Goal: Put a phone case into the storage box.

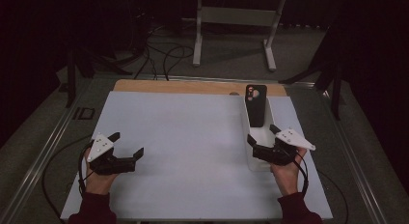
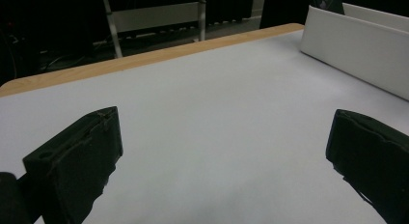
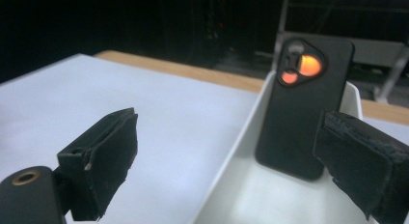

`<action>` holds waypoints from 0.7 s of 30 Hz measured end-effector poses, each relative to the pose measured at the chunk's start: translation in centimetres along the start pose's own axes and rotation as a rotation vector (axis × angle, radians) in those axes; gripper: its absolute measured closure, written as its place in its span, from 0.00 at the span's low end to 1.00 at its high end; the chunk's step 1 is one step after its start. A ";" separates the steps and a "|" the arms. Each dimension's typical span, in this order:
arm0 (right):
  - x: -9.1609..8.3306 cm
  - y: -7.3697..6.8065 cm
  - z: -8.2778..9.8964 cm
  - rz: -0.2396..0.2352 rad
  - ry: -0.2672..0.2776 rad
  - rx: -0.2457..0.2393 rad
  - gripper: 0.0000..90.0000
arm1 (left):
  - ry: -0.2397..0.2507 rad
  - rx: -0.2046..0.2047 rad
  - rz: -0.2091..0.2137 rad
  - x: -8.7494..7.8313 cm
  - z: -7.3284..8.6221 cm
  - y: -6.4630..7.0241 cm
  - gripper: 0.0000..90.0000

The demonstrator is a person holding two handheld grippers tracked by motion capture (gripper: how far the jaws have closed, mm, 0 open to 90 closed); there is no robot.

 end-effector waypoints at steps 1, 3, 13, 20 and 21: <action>-0.1 -0.1 0.1 -0.012 -0.003 -0.009 0.09 | 0.002 -0.002 -0.001 0.0 0.0 0.0 0.00; -0.3 -0.2 0.3 -0.012 -0.007 -0.022 0.09 | 0.006 -0.002 0.000 -0.1 0.1 0.0 0.00; -2.0 -0.3 2.3 -0.045 0.022 -0.024 0.09 | 0.031 -0.013 0.007 -0.5 0.7 0.0 0.00; -2.7 -0.5 3.3 -0.084 0.058 -0.004 0.09 | 0.041 -0.002 0.013 -0.8 1.0 0.2 0.00; -2.7 -0.6 3.3 -0.089 0.060 -0.012 0.09 | 0.044 -0.004 0.011 -0.9 1.1 0.2 0.00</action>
Point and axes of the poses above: each handheld gripper's, and its own axes: x roughly forward along the jaws, z roughly out of its underside, y roughly to its right, the point moved 2 cm from there along x, roughly forward along the jaws, and after that the axes turned 1 degree about z, right-handed, at the moved point
